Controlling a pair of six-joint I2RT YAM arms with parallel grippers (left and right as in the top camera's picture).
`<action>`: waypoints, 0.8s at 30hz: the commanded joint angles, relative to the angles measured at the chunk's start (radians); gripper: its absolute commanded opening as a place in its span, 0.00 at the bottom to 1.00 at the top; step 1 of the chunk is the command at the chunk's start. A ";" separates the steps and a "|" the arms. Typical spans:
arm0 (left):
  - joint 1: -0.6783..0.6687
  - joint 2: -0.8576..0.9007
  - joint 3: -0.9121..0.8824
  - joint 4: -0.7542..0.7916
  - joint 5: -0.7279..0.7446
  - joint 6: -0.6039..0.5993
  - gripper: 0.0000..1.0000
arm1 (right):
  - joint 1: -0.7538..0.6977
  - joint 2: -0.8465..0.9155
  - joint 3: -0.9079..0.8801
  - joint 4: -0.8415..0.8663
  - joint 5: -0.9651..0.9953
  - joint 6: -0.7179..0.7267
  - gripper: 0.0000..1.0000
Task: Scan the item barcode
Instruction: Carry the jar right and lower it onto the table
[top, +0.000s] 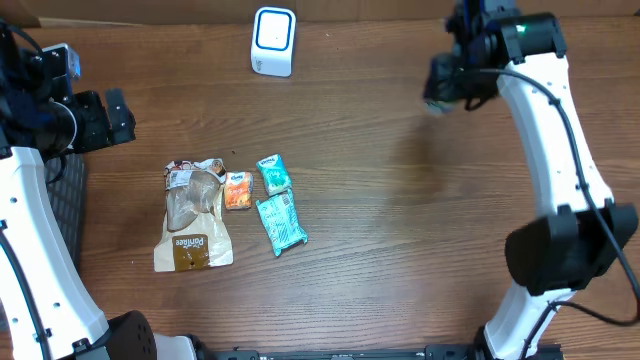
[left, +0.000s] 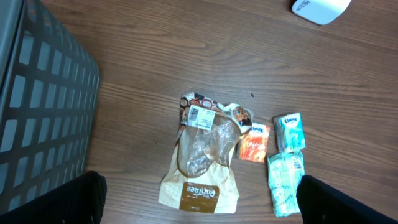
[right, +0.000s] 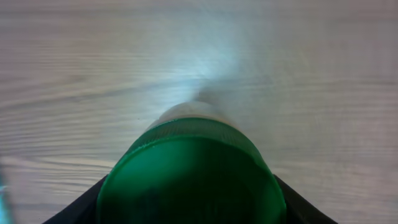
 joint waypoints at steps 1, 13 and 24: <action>0.008 0.003 0.012 0.002 0.000 0.023 1.00 | -0.071 0.027 -0.112 0.042 -0.006 0.023 0.23; 0.008 0.003 0.012 0.002 0.000 0.023 0.99 | -0.194 0.044 -0.394 0.243 -0.003 0.023 0.22; 0.008 0.003 0.012 0.002 0.000 0.023 1.00 | -0.196 0.044 -0.394 0.235 -0.024 0.023 0.83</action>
